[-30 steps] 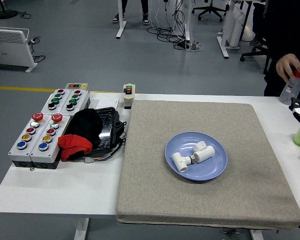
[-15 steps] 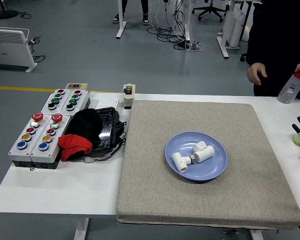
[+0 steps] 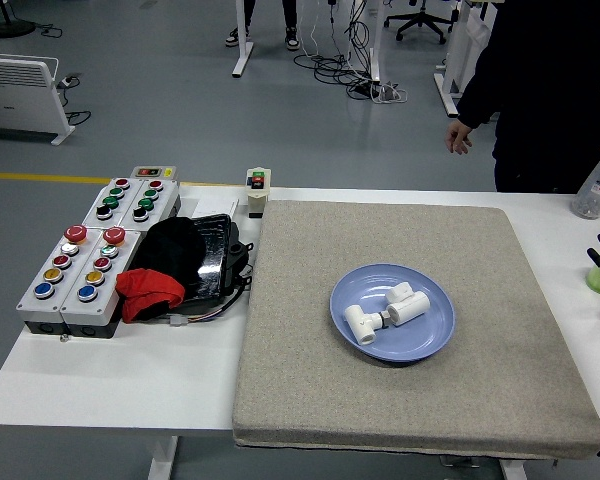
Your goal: Pick pipe place plate twice
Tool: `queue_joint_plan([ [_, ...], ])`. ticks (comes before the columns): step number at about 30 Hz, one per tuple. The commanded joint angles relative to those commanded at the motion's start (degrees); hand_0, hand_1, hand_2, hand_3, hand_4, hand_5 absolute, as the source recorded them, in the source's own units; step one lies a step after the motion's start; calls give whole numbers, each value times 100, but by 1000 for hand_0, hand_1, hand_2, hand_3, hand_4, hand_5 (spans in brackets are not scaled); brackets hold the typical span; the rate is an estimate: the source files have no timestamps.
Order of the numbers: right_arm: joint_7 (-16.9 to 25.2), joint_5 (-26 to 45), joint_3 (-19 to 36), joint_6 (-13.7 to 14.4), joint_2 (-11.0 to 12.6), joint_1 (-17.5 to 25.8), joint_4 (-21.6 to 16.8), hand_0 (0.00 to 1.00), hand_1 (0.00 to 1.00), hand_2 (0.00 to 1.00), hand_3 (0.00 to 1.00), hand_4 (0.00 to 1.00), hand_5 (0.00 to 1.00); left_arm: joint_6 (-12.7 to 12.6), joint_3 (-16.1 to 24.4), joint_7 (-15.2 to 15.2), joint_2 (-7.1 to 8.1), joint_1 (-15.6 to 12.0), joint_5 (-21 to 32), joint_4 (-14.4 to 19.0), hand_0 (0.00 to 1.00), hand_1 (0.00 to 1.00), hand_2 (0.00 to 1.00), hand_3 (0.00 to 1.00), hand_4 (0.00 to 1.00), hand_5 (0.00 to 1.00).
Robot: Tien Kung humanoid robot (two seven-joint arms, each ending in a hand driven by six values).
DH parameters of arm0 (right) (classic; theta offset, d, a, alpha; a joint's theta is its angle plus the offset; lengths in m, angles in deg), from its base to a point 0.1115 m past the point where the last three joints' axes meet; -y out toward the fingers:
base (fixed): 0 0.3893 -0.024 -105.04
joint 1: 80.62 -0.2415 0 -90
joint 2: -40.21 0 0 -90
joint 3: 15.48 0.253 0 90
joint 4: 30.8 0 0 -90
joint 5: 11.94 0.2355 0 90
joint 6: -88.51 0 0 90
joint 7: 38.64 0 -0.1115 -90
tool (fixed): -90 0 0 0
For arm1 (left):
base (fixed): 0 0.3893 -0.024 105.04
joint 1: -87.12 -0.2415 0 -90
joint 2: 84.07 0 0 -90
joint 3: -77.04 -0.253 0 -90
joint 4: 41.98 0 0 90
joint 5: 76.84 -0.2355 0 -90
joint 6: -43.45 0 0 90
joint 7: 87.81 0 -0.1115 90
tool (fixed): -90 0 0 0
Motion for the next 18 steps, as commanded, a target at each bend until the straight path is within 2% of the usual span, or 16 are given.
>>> queue_joint_plan([
  [18,14,56,25,37,-1,-12,7,826,781,859,811,528,535,1,-4,14,-7,11,20,2,707,697,733,698,400,998],
])
